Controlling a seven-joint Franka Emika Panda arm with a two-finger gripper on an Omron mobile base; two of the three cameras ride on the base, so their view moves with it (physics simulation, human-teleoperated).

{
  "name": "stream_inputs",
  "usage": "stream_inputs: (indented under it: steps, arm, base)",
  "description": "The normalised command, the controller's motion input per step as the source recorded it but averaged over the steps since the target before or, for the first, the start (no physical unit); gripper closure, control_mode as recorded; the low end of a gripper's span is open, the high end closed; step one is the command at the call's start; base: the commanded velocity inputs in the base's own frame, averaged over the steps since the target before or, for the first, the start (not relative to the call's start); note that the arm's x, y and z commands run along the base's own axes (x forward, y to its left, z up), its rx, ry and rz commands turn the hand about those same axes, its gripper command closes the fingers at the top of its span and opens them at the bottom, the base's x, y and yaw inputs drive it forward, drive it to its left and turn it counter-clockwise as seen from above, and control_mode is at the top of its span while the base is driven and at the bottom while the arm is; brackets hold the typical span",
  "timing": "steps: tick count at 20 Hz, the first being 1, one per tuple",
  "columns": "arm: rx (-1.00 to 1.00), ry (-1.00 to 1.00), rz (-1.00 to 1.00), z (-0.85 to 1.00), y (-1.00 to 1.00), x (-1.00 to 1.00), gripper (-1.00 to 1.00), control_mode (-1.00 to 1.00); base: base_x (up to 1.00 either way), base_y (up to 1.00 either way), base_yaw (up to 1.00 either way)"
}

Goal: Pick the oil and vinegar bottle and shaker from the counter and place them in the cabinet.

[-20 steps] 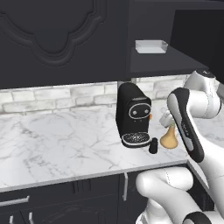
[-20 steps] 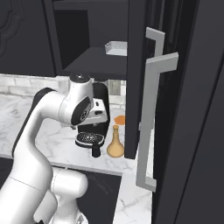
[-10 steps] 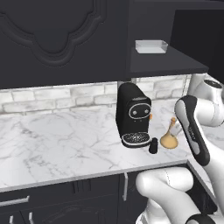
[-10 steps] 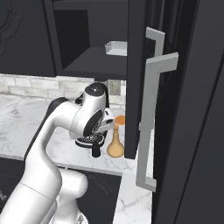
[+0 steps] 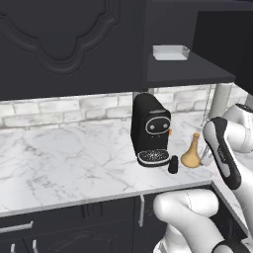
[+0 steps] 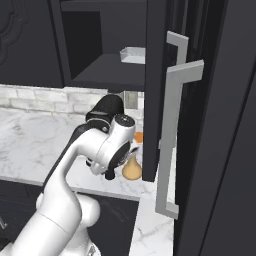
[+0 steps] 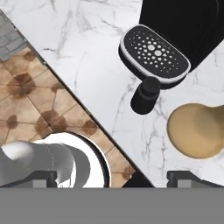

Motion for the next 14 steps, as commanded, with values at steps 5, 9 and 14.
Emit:
stream_inputs:
  steps: [5,9,14]
  arm:
    - [0.06,0.0,0.24,-0.25,-0.3,0.0,-1.0,-1.0]
    - [0.05,0.0,0.25,-0.17,-0.28,0.0,-1.0,-1.0]
    - [0.02,0.0,0.18,-0.14,-0.18,0.0,-1.0,-1.0]
  base:
    - [0.0,0.0,0.0]
    - [0.0,0.0,0.0]
    - [0.0,0.0,0.0]
